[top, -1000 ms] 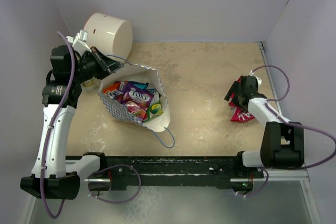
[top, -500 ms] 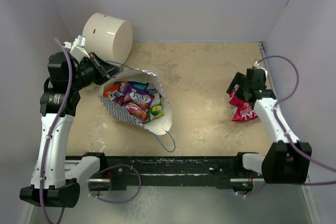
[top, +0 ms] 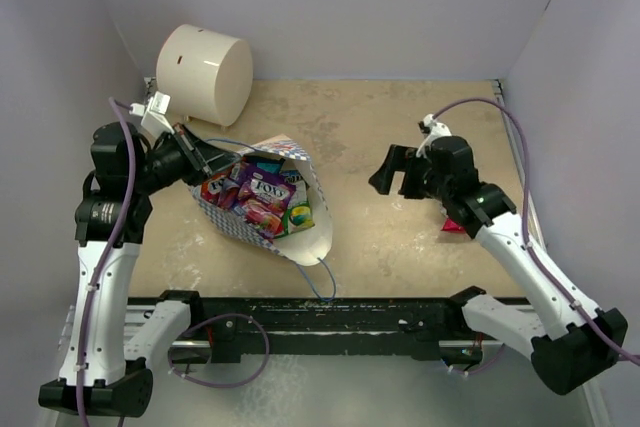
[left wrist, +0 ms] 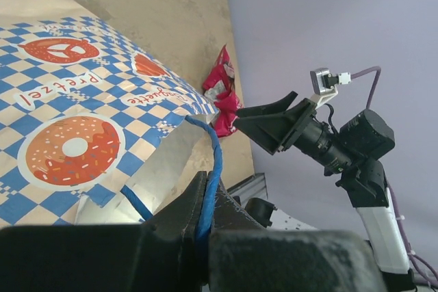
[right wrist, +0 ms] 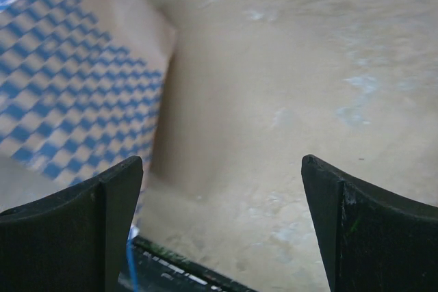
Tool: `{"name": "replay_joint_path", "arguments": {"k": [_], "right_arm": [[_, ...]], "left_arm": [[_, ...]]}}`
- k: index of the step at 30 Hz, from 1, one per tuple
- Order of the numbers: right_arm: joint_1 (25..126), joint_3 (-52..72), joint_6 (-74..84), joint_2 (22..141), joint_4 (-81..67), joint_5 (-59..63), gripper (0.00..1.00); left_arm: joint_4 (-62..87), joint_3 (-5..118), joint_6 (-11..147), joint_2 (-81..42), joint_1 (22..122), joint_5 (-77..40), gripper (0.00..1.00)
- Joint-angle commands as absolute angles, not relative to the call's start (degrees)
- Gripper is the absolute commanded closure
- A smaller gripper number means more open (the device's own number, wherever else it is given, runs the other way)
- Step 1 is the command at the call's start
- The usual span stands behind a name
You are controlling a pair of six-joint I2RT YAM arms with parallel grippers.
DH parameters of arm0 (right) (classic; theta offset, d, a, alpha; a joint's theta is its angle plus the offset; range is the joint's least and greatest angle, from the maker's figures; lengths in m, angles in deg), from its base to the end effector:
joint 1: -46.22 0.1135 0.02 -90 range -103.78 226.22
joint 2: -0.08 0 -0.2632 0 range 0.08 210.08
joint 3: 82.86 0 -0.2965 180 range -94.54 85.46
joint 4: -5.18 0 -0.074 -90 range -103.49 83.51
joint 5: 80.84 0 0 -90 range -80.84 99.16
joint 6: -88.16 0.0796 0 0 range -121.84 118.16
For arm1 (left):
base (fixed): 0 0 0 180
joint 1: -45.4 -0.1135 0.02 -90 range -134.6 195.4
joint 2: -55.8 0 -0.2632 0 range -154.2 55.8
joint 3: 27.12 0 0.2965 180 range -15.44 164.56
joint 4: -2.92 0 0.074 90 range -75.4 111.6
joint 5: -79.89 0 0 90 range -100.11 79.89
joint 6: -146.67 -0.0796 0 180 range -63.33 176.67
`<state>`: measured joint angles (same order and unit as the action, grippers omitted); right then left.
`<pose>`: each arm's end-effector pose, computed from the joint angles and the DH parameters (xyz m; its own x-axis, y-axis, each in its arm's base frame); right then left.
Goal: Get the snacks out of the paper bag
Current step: Take out the snack from the paper bag.
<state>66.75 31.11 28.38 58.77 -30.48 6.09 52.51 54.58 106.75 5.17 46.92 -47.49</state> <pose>0.2911 0.1136 0.3034 -0.5824 0.3186 -0.7479 -0.1171 0.8775 0.4650 0.2358 -0.0546 0.4264 -0.6613 -0.5921 -0.4606 0.1393 0.5064 -0.8510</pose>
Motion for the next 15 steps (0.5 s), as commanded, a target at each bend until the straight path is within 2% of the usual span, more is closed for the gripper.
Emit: {"name": "replay_joint_path", "arguments": {"k": [1,4,7,10,13,15], "right_arm": [[74.75,28.25,33.70,56.81,-25.64,-2.66,0.00],[82.27,26.79,30.08,56.27,-22.06,-5.44,0.00],[90.72,22.99,23.83,56.66,-22.50,-1.49,0.00],[98.55,19.95,21.12,59.20,-22.90,2.56,0.11],[107.86,19.74,22.03,61.92,-18.81,10.04,0.16],[114.29,21.00,23.87,63.90,-14.48,19.43,0.19]], "left_arm": [[49.85,52.38,109.27,6.86,46.99,-51.41,1.00],[48.01,50.67,110.10,6.97,46.99,-52.59,1.00],[47.77,50.84,109.79,6.11,46.99,-53.70,1.00],[47.91,51.34,109.73,5.93,46.99,-53.92,1.00],[47.70,51.40,109.90,6.05,47.01,-53.66,1.00],[48.02,51.72,110.34,5.86,46.99,-53.51,1.00]]}}
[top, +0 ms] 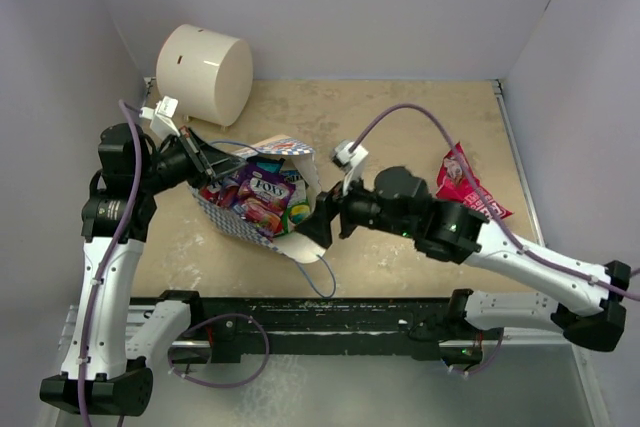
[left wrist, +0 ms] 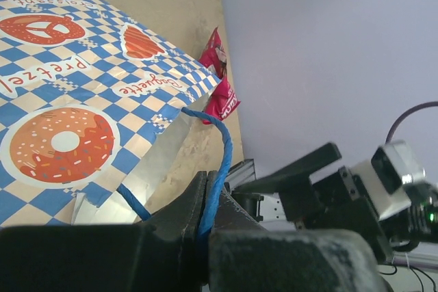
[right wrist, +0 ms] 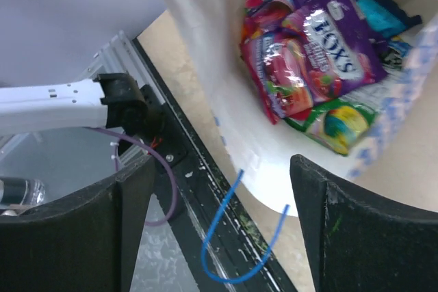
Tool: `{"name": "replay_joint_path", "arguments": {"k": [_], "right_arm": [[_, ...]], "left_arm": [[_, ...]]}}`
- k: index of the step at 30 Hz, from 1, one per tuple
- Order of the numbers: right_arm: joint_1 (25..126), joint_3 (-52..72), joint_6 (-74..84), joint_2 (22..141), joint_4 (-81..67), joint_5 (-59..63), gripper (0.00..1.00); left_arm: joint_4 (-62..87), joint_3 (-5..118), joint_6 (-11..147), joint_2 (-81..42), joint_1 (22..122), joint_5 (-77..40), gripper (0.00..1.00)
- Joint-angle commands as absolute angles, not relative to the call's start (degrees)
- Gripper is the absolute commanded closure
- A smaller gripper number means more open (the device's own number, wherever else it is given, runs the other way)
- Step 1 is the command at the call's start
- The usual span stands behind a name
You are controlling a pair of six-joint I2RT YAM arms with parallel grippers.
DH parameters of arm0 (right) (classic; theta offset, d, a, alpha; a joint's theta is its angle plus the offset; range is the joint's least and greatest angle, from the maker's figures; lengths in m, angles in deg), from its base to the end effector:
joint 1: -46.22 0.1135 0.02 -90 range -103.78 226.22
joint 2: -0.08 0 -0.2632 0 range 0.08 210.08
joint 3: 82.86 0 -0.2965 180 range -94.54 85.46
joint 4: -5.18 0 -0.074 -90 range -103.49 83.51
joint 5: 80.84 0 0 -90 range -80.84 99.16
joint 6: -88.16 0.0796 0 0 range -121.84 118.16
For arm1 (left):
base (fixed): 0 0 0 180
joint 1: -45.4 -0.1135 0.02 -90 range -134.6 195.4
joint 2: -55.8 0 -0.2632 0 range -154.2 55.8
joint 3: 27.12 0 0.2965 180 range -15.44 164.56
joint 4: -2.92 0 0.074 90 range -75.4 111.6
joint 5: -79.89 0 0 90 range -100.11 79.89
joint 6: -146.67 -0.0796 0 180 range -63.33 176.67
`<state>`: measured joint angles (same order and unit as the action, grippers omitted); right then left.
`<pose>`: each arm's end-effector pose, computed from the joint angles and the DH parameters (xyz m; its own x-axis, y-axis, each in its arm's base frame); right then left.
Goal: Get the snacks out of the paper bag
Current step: Take out the snack from the paper bag.
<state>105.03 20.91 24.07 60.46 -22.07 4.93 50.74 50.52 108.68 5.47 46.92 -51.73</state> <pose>0.1635 0.2815 0.3930 -0.4812 0.0466 -0.8754 -0.7563 0.4828 0.4415 0.2390 -0.0592 0.4054 -0.7213 -0.5702 -0.3931 0.1189 0.4572 -0.8814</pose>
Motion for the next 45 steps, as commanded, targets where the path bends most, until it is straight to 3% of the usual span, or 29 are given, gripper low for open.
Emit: {"name": "replay_joint_path", "arguments": {"k": [1,3,5,7,17,25,38,41,45], "right_arm": [[116.78,21.25,25.43,65.31,-13.56,24.23,0.21],[119.44,21.01,28.74,69.18,-12.55,30.71,0.32],[120.08,20.87,32.00,74.70,-12.01,34.82,0.49],[120.24,20.89,33.28,79.43,-11.82,38.33,0.52],[119.61,19.45,46.95,91.45,-19.05,54.87,0.53],[118.03,17.36,53.39,97.22,-22.75,56.38,0.46],[114.65,14.82,44.17,102.94,-18.34,56.25,0.27],[113.87,14.29,42.66,104.97,-16.20,55.47,0.26],[113.82,12.02,43.48,107.89,-16.62,53.68,0.32]], "left_arm": [[48.59,52.21,110.76,5.74,46.99,-53.43,1.00],[49.40,53.36,111.25,5.66,46.99,-52.95,1.00],[49.72,54.04,111.56,6.00,46.99,-52.20,1.00],[50.22,54.45,111.54,6.51,47.01,-51.04,1.00],[48.22,55.05,113.36,5.03,47.03,-53.63,1.00],[47.12,55.49,113.45,4.21,46.99,-54.96,1.00],[48.06,55.55,112.68,4.49,46.99,-55.89,1.00],[48.05,55.79,112.78,4.32,47.03,-55.98,1.00],[48.08,56.09,112.68,4.14,47.03,-55.98,1.00]]}}
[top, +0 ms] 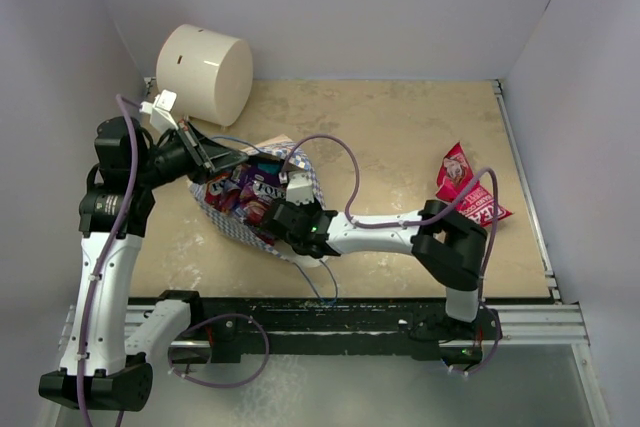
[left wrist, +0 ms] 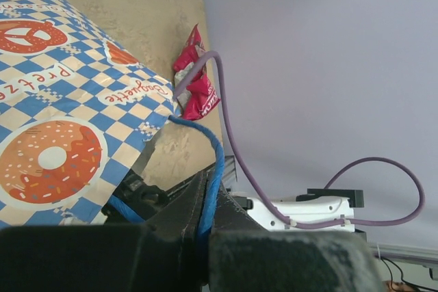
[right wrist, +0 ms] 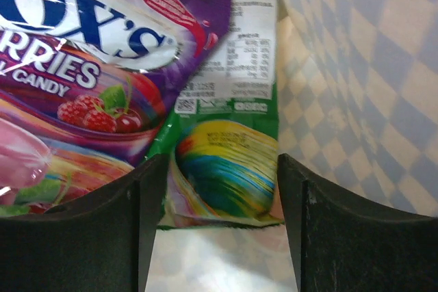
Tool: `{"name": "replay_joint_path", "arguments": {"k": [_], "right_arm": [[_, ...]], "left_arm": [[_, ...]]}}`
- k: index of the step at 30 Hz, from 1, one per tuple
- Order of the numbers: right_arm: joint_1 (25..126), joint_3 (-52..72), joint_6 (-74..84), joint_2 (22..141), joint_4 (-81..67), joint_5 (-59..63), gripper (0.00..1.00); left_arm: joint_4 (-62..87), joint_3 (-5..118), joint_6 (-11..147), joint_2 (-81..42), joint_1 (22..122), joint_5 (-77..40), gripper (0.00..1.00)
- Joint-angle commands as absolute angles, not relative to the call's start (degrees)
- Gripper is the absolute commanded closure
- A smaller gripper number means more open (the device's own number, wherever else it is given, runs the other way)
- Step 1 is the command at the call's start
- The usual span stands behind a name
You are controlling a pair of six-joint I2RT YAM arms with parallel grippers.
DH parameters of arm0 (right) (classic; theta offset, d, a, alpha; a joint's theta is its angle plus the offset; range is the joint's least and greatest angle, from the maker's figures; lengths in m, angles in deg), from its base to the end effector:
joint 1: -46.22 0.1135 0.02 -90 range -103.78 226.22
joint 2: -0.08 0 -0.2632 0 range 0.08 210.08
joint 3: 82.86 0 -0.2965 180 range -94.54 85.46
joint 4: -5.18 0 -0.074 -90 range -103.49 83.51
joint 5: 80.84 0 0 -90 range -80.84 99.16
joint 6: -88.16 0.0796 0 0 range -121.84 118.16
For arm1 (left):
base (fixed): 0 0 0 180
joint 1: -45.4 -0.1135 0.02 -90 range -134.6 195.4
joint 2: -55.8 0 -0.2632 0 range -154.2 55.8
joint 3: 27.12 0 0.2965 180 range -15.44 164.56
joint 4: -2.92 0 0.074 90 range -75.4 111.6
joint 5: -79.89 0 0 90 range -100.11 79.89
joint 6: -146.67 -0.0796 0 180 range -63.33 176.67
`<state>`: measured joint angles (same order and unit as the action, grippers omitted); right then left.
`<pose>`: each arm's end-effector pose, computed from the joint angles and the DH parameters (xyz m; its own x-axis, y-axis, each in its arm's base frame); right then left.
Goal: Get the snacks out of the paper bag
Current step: Take out the snack from the paper bag.
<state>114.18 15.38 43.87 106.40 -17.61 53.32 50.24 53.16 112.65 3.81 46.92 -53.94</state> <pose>0.2212 0.3986 0.1464 -0.5419 0.0298 -0.8399 -0.1431 0.9815 0.1272 0.2417 -0.0616 0.4185 -0.7407 -0.5785 -0.3417 0.1067 0.4009 -0.9099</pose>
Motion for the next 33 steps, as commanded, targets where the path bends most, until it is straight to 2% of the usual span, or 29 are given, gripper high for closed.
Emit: {"name": "replay_joint_path", "arguments": {"k": [1,5,7,11,12,18,27,33], "right_arm": [[113.83,11.74,44.04,108.29,-16.71,53.38,0.35],[113.89,10.89,44.94,108.99,-16.35,51.53,0.48],[113.91,10.07,44.47,108.59,-17.35,51.75,0.61],[113.92,10.02,44.37,106.45,-19.29,52.41,0.96],[113.90,10.19,44.39,105.78,-19.28,52.82,1.00],[113.98,11.01,44.11,100.65,-20.51,50.78,1.00],[114.07,21.50,41.28,87.41,-13.96,38.43,1.00],[114.07,25.28,42.64,79.94,-14.38,35.55,1.00]], "left_arm": [[48.07,56.10,112.66,4.27,47.04,-55.92,1.00],[48.08,56.01,112.74,4.59,46.99,-55.66,1.00],[48.00,55.93,112.84,4.80,46.99,-55.43,1.00],[47.99,55.93,112.68,4.84,46.99,-55.37,1.00],[48.00,55.93,112.67,4.87,47.05,-55.31,1.00],[48.06,55.93,112.39,4.75,47.01,-55.26,1.00],[48.90,55.80,111.68,4.89,46.99,-54.36,1.00],[49.31,56.28,111.16,4.51,46.99,-53.66,1.00]]}}
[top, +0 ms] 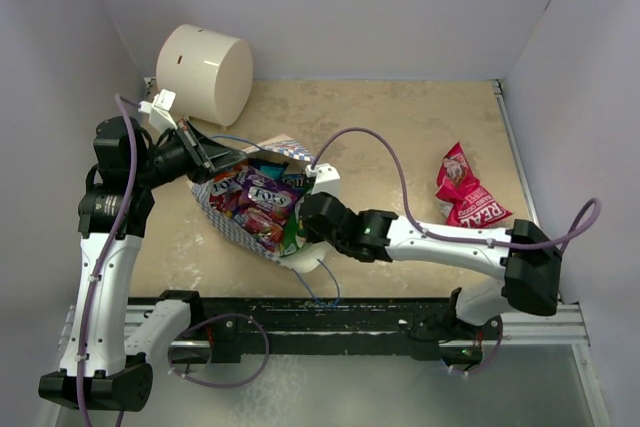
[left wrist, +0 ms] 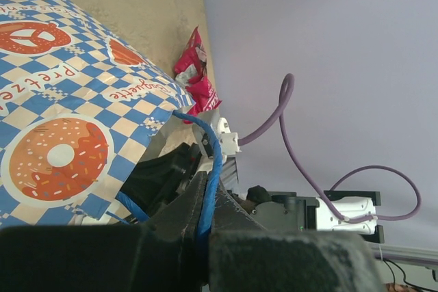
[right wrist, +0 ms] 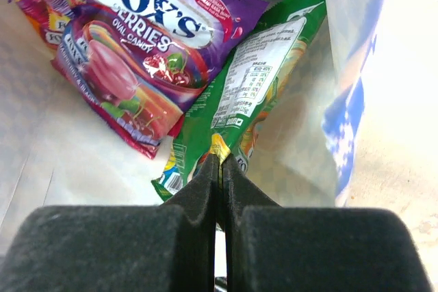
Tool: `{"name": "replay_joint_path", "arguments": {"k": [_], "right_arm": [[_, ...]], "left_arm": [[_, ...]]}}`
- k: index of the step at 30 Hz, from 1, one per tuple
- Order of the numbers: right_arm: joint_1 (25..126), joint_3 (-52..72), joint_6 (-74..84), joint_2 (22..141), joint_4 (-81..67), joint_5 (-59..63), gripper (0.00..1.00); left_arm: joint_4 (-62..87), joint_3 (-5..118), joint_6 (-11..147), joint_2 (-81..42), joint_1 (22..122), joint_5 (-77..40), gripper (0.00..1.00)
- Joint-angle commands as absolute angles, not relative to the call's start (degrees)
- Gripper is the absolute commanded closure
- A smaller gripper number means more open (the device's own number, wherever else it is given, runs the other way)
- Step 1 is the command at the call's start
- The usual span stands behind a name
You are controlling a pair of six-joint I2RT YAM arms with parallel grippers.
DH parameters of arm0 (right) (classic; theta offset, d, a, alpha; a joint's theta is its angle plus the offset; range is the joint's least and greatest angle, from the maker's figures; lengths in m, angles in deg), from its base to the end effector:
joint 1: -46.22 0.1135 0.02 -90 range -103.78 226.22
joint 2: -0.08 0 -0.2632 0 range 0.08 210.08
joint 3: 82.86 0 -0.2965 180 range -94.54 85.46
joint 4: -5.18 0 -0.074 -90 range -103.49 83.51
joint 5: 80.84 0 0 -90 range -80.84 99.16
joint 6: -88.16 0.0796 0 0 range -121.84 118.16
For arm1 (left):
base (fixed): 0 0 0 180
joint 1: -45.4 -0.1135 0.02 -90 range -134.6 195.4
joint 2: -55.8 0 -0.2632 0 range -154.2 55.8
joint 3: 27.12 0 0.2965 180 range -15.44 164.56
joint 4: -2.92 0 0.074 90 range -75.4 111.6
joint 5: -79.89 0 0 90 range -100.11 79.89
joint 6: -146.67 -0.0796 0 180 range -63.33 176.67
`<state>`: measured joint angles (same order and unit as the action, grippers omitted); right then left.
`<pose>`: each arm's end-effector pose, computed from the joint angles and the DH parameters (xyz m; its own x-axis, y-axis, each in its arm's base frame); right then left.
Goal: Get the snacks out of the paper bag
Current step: Take out the snack from the paper bag.
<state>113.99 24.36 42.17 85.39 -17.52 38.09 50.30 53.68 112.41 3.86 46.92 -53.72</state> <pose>0.1890 0.3606 0.2286 -0.6160 0.1001 -0.7814 -0.3235 0.8722 0.3668 0.2407 -0.0613 0.4220 -0.7350 -0.5791 -0.3527 0.1164 0.4047 -0.9070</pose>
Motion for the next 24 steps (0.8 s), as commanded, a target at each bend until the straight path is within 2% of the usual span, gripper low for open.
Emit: {"name": "replay_joint_path", "arguments": {"k": [1,9,17,24], "right_arm": [[114.07,25.29,42.48,79.16,-14.63,35.51,1.00],[114.08,23.44,41.13,72.80,-20.06,35.52,1.00],[114.08,22.66,34.00,64.66,-20.11,27.67,1.00],[114.07,17.18,31.26,59.95,-22.20,26.30,1.00]], "left_arm": [[49.38,56.21,111.22,4.54,47.00,-53.54,1.00],[49.88,56.08,111.00,4.76,46.99,-52.54,1.00],[51.06,55.93,110.68,4.58,47.02,-51.53,1.00],[51.70,56.18,110.46,4.19,46.99,-50.74,1.00]]}}
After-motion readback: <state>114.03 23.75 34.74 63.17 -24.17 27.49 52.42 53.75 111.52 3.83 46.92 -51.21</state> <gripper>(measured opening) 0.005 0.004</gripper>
